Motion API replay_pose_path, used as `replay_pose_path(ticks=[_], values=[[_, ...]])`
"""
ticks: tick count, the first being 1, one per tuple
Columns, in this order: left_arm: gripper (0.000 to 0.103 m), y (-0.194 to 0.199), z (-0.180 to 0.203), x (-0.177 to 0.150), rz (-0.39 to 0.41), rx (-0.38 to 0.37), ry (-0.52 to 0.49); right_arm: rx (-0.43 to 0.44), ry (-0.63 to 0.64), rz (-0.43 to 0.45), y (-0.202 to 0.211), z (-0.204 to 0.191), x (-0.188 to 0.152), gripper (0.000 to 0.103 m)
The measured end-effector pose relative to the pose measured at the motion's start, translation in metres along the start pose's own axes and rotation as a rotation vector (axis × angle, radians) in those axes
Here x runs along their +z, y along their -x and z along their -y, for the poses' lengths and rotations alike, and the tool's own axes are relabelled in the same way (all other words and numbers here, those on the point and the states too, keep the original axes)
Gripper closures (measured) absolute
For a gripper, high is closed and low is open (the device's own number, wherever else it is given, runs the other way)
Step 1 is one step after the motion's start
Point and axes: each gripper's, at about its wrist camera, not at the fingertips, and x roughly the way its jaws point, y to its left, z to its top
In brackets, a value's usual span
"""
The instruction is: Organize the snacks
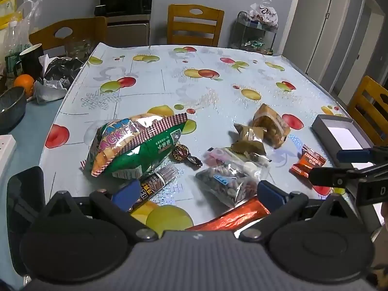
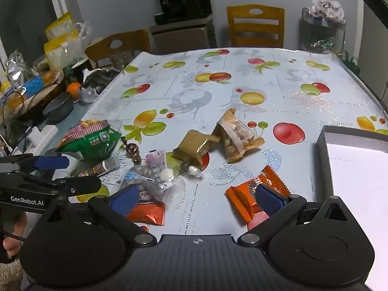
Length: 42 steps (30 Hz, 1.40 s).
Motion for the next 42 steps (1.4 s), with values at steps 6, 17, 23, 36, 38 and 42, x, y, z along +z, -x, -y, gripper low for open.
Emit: replay_pose_path(ticks=[6, 17, 23, 36, 38, 42], values=[[0.000, -0.007, -0.004, -0.006, 0.002, -0.008, -0.001, -0.007, -0.023, -0.026, -0.006, 0.004, -0.001, 0.000], [0.000, -0.004, 0.002, 0.000, -0.007, 0.004, -0.008, -0.018, -0.028, -0.026, -0.008, 0.004, -0.003, 0.000], [0.000, -0.003, 0.002, -0.001, -0.001, 0.005, -0.010, -0.020, -0.029, -0.024, -0.006, 0.005, -0.003, 0.000], [0.000, -0.001, 0.002, -0.001, -0.003, 0.002, -0.010, -0.023, -0.028, -0.026, -0.006, 0.005, -0.003, 0.000], [0.000, -0.001, 0.002, -0.001, -0.003, 0.002, -0.009, -0.023, -0.026, -0.025, -0.006, 0.005, -0.003, 0.000], [0.000, 0.000, 0.003, -0.002, -0.001, 0.003, -0.013, -0.025, -0.020, -0.026, -0.006, 0.005, -0.003, 0.000]])
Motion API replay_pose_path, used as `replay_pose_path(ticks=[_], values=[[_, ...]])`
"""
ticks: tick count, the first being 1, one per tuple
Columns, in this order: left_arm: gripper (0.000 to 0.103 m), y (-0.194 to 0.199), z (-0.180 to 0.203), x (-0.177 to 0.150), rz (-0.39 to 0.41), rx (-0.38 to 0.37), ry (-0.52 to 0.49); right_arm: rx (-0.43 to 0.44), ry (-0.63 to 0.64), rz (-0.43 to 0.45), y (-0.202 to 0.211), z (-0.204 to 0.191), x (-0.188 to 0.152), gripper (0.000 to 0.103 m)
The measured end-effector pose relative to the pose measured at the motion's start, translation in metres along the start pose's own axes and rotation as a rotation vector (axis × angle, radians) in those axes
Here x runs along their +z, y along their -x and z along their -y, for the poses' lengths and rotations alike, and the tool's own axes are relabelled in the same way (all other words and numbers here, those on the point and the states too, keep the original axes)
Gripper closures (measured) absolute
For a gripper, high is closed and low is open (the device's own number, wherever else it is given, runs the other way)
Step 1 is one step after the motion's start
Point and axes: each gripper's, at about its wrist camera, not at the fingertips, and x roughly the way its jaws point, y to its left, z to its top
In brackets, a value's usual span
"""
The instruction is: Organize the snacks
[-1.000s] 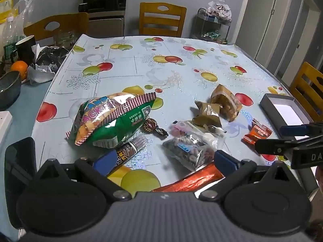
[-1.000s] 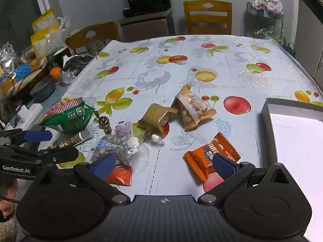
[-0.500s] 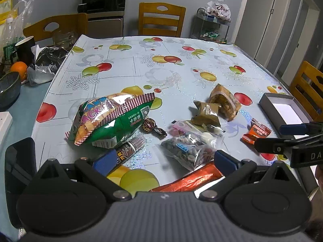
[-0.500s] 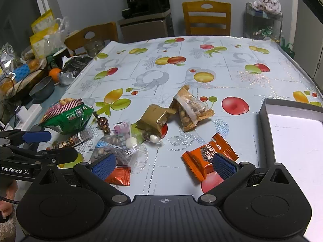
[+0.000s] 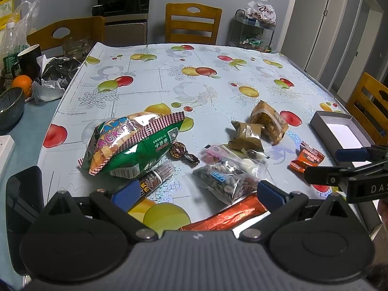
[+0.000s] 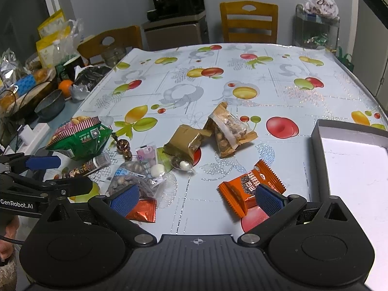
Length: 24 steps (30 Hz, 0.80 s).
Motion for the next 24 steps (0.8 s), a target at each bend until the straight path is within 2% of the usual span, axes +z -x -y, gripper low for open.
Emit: replay_pose_path(ticks=[24], values=[[0.000, 0.0023, 0.0016, 0.0012, 0.000, -0.001, -0.004, -0.017, 0.013, 0.000, -0.0002, -0.0016, 0.0009, 0.000]])
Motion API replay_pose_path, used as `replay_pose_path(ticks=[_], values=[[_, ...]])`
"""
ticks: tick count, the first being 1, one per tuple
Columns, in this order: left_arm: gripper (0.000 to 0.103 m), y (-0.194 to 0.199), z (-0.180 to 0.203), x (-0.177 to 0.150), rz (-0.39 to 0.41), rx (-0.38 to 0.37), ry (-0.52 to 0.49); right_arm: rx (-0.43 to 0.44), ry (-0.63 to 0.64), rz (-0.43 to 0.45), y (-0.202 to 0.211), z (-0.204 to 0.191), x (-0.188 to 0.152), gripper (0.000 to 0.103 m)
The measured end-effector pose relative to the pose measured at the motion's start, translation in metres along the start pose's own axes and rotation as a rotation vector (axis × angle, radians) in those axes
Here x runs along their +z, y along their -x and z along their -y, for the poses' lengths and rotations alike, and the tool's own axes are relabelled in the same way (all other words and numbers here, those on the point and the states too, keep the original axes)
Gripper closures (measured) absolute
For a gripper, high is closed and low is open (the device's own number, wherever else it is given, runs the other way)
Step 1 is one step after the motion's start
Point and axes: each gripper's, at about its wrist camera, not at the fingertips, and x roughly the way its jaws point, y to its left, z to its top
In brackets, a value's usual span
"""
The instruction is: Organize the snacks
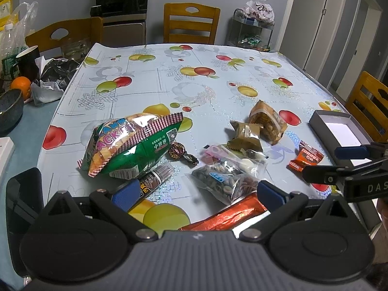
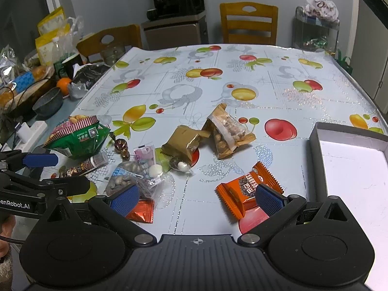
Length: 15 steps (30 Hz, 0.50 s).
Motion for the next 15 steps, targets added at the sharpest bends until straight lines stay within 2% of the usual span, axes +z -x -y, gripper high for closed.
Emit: replay_pose_path(ticks=[15], values=[[0.000, -0.0032, 0.0015, -0.0040, 0.000, -0.003, -0.004, 0.012, 0.002, -0.013, -0.0054, -0.0031, -0.0045, 0.000]])
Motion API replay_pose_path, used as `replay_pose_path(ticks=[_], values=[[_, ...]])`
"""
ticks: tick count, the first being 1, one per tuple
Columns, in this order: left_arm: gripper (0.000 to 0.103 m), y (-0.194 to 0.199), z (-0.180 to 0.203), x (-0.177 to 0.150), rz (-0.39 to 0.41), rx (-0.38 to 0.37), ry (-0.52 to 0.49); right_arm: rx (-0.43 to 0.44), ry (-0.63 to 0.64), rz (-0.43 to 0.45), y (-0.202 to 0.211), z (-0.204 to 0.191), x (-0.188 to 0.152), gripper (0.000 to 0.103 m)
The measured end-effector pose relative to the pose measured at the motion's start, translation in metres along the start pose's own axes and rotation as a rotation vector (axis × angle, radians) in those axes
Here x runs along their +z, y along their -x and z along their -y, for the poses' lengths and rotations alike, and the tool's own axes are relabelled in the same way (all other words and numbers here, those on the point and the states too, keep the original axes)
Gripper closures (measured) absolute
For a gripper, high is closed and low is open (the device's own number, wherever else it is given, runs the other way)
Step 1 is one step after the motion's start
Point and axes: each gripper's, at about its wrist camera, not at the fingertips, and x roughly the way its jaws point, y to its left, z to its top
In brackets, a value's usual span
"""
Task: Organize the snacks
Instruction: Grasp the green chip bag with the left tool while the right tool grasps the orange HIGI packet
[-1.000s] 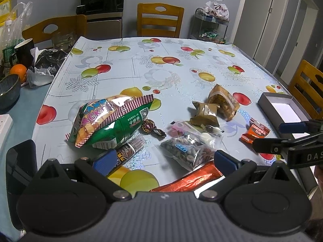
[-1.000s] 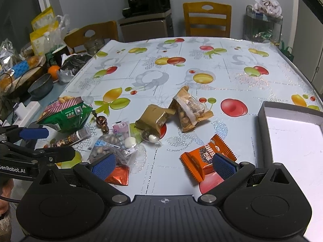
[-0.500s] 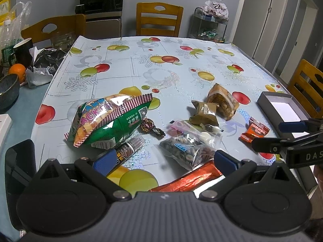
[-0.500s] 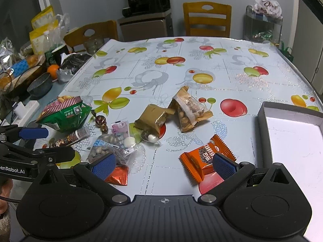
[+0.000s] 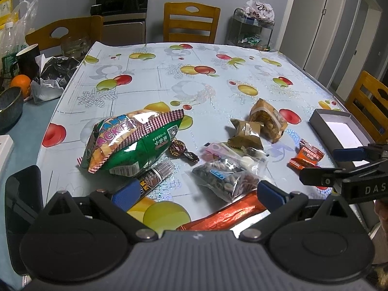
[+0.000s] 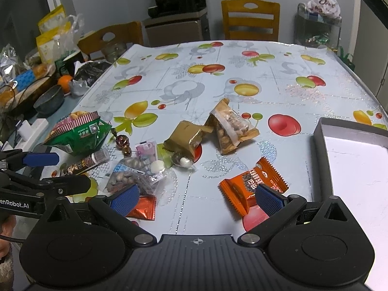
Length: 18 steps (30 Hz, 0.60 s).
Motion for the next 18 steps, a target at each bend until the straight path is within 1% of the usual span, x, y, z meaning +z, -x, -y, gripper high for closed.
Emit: replay_pose_path(ticks=[2, 6, 13, 15, 18], values=[[0.000, 0.003, -0.001, 0.000, 0.018, 0.003, -0.012, 0.006, -0.001, 0.000, 0.000, 0.000, 0.000, 0.000], [0.000, 0.016, -0.009, 0.004, 0.095, 0.037, -0.040, 0.006, -0.011, 0.011, 0.001, 0.002, 0.000, 0.000], [0.000, 0.029, -0.039, 0.015, 0.230, 0.065, -0.025, -0.008, 0.022, 0.087, 0.003, 0.004, -0.002, 0.000], [0.000, 0.026, -0.044, 0.019, 0.255, 0.079, -0.047, -0.010, 0.023, 0.084, 0.001, 0.004, -0.002, 0.000], [0.000, 0.016, -0.049, 0.024, 0.260, 0.097, -0.088, 0.004, 0.004, 0.075, -0.001, 0.007, -0.002, 0.000]])
